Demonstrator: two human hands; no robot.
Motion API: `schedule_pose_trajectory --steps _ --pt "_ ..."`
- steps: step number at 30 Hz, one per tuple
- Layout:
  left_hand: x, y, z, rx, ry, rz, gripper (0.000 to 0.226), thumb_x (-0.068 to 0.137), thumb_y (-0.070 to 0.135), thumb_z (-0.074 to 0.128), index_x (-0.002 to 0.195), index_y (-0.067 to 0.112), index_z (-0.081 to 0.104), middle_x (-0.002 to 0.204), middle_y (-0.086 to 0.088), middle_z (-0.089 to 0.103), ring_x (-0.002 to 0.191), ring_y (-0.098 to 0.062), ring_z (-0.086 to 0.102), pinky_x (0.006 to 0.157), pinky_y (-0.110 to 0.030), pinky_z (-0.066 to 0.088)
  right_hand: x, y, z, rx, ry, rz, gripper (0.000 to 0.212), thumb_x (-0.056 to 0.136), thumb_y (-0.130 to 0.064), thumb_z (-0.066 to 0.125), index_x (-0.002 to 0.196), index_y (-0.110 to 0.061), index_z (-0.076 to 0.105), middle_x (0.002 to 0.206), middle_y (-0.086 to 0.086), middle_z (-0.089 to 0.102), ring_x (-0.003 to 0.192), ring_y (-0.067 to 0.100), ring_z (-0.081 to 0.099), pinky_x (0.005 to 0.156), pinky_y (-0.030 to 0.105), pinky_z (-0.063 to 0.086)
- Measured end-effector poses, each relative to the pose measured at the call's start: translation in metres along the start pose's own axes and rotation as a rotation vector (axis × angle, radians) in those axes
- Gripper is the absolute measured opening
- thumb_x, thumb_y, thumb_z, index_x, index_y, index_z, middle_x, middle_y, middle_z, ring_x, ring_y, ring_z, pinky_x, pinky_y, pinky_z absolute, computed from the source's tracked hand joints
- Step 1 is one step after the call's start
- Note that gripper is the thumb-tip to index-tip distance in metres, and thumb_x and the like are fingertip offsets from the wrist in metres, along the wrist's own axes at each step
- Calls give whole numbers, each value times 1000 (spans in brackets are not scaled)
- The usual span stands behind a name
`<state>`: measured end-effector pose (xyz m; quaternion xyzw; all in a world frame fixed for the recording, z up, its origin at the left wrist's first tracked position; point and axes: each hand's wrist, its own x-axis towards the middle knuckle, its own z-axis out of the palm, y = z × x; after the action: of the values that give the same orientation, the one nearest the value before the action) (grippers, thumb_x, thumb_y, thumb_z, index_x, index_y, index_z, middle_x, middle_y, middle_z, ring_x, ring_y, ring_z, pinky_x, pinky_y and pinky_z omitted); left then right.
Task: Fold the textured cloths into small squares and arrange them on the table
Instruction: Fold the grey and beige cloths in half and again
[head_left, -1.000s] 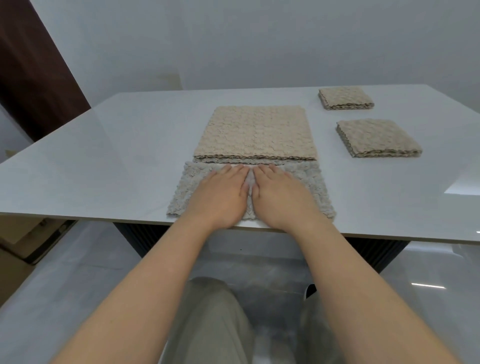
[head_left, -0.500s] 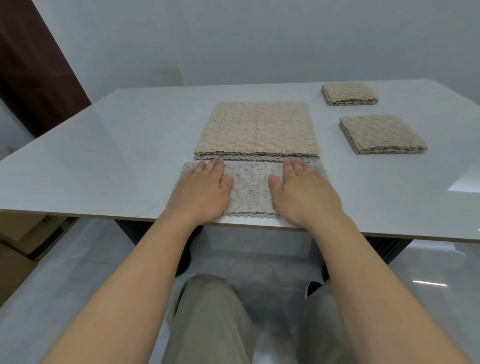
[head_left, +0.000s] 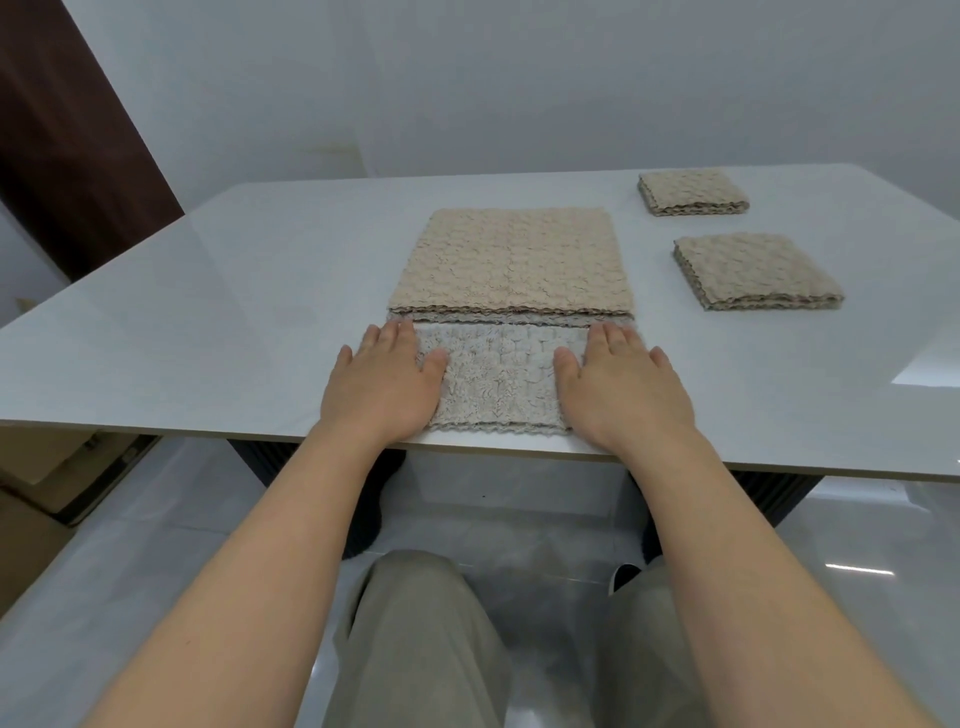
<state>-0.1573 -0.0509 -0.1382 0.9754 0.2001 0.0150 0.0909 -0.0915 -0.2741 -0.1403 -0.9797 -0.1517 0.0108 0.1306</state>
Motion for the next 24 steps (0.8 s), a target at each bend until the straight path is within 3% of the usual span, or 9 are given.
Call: schedule_pose_trajectory --steps 7,20,22,24 --pt "-3 -8 -2 14 -1 -41 87 97 74 11 164 19 4 172 1 1 158 -17 3 127 -49 3 0 1 1 1 -2 34 74 105 -53 14 161 -5 6 170 8 6 157 21 2 126 44 5" --pt "-2 -11 -2 -14 -26 -53 88 95 77 10 164 22 1 172 3 -2 158 -19 0 126 -54 2 -2 9 -4 27 -23 98 77 103 -57 12 162 -7 4 170 6 3 157 23 1 126 46 1" --pt "-3 -8 -5 -5 -39 -47 87 96 75 10 164 22 -1 172 1 -4 158 -22 -2 125 -56 0 2 9 -6 66 -15 89 75 104 -54 13 161 -5 11 170 9 10 156 25 7 125 48 6" --pt "-6 -3 -10 36 -10 2 86 97 73 8 163 20 -1 172 -3 -4 158 -26 -5 125 -56 -3 5 12 -8 94 53 86 70 105 -51 18 155 -3 31 163 15 30 151 31 22 122 51 19"
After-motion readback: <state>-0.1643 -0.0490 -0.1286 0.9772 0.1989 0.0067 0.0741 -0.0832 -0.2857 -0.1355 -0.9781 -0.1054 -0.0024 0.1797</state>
